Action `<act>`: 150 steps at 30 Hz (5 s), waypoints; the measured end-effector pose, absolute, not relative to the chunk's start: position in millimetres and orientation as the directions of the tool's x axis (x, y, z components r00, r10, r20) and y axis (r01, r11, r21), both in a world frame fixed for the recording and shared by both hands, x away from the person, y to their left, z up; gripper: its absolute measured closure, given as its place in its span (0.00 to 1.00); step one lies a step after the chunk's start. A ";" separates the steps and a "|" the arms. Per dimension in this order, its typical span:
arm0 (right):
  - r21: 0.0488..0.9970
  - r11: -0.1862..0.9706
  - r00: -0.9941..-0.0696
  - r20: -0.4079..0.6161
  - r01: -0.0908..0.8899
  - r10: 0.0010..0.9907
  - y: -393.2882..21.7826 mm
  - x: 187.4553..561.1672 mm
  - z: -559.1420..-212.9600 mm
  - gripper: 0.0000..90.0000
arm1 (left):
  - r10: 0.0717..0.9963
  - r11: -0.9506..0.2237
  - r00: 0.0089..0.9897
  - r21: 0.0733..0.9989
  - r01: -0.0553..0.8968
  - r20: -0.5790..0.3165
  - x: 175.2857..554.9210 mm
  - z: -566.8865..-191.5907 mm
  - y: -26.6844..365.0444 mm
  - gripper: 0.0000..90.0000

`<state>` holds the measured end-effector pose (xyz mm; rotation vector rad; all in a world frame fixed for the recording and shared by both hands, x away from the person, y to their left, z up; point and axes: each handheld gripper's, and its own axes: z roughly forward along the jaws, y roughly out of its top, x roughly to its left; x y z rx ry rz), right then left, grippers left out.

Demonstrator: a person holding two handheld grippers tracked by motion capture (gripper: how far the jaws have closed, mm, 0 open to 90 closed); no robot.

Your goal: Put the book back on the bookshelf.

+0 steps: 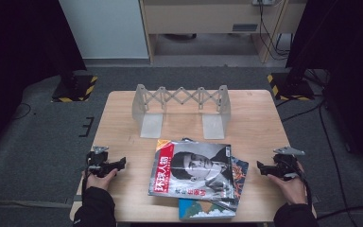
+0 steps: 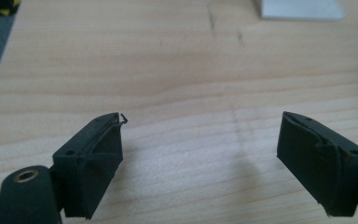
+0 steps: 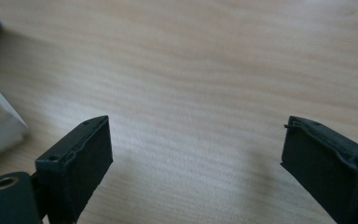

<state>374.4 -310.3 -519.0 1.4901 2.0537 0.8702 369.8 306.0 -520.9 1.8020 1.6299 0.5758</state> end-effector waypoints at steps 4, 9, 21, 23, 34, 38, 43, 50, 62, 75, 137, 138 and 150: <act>0.749 0.162 -0.285 0.037 0.643 0.958 -310.1 371.6 -510.7 0.11 | 0.978 -0.024 0.169 0.747 0.664 -0.119 363.1 -509.6 300.6 0.16; 0.777 0.119 -0.279 0.076 0.619 0.957 -311.2 366.3 -502.6 0.11 | 0.964 -0.035 0.224 0.768 0.639 -0.143 349.2 -498.7 291.1 0.16; 0.797 0.104 -0.316 0.113 0.595 0.942 -295.8 357.4 -489.3 0.11 | 0.928 -0.067 0.330 0.796 0.601 -0.171 340.1 -493.5 262.6 0.14; 0.805 0.106 -0.334 0.119 0.583 0.935 -286.9 356.1 -484.3 0.11 | 0.921 -0.064 0.344 0.799 0.598 -0.184 337.7 -492.3 260.9 0.13; 0.825 0.120 -0.386 0.125 0.552 0.914 -266.1 349.7 -476.5 0.11 | 0.882 -0.057 0.409 0.811 0.582 -0.232 321.8 -491.7 246.4 0.16; 0.828 0.117 -0.401 0.138 0.548 0.905 -259.0 347.6 -474.8 0.11 | 0.865 -0.069 0.437 0.807 0.587 -0.244 317.2 -494.8 239.4 0.16; 0.829 0.129 -0.427 0.141 0.544 0.893 -248.7 345.7 -473.7 0.11 | 0.850 -0.087 0.460 0.792 0.604 -0.257 312.6 -496.8 230.9 0.17; 0.828 0.140 -0.458 0.152 0.542 0.876 -236.2 343.6 -473.3 0.11 | 0.822 -0.113 0.490 0.758 0.642 -0.292 306.9 -502.2 219.1 0.18; 0.822 0.177 -0.509 0.152 0.542 0.847 -219.0 342.7 -478.1 0.10 | 0.757 -0.095 0.519 0.719 0.689 -0.397 304.9 -510.0 206.6 0.19; 0.800 0.205 -0.535 0.165 0.564 0.828 -210.1 344.6 -486.6 0.10 | 0.651 -0.108 0.556 0.662 0.741 -0.516 306.6 -515.8 195.5 0.26; 0.814 0.100 -0.497 0.247 0.572 0.832 -227.4 352.4 -490.3 0.10 | 0.375 0.138 0.576 0.658 0.740 -0.726 340.6 -472.1 180.6 0.92; 0.816 0.095 -0.490 0.244 0.570 0.837 -230.7 352.8 -489.6 0.10 | 0.369 0.139 0.582 0.662 0.736 -0.725 341.3 -470.1 180.3 0.93; 0.808 0.076 -0.362 0.175 0.584 0.916 -276.2 361.6 -494.5 0.10 | 0.409 0.155 0.590 0.690 0.707 -0.697 349.0 -448.9 184.0 0.95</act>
